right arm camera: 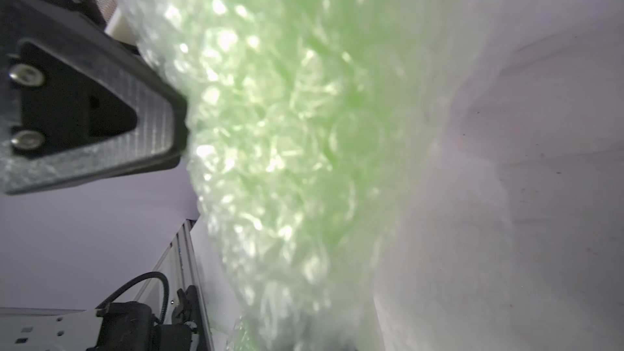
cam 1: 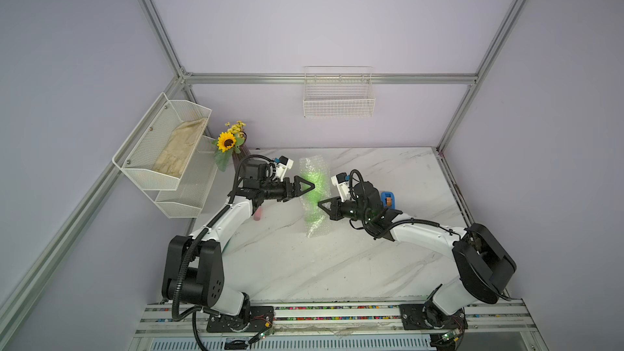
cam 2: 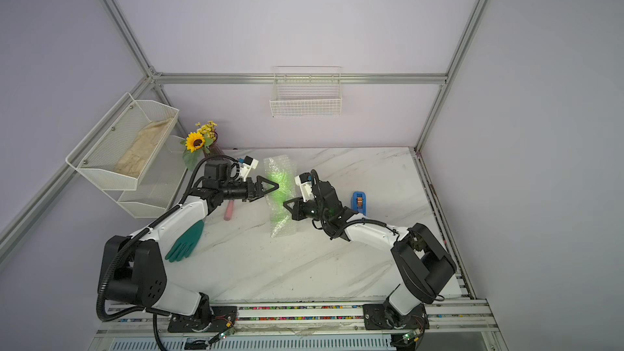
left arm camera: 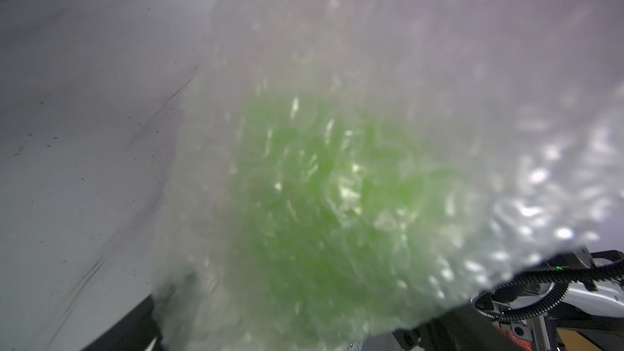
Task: Wrap wine glasses in bubble wrap
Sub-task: Pick up the bubble wrap from the center of the board.
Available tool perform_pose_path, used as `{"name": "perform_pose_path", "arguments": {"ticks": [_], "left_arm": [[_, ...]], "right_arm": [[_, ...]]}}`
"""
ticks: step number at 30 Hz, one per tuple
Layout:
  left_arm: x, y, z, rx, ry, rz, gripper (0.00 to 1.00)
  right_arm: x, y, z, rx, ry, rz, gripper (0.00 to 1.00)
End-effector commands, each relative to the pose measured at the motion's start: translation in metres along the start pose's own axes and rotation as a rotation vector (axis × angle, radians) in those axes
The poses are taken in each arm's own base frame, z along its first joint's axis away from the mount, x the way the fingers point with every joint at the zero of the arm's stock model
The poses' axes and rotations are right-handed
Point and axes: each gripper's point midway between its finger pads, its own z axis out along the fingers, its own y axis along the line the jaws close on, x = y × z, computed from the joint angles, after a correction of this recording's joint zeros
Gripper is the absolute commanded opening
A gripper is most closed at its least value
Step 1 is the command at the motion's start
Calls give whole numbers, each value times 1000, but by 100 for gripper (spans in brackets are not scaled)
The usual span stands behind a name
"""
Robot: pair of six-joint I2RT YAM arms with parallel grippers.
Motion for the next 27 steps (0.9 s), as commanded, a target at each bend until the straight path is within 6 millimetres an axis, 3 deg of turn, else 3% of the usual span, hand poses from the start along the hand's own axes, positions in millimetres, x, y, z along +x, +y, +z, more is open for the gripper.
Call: {"name": "perform_pose_path", "arguments": {"ticks": [1,5,10,14,21,27], "left_arm": [[1,11,-10,-87,-20,6,97],[4,22,-14,-174,-2,-55,95],[4,26,-25,-279,17,-88,91],[-1,22,-34,-338,46,-23,88],[-31,8,-49,-372,25,157,84],[-45,-29,-52,-273,16,385,79]], "right_arm": [[13,-23,-6,152,91,-54,0],[20,-34,-2,221,142,-40,0],[26,-51,0,373,203,-183,0],[30,-57,-9,451,290,-457,0],[32,-36,-36,344,356,-1100,0],[30,-54,-46,407,372,-1498,0]]}}
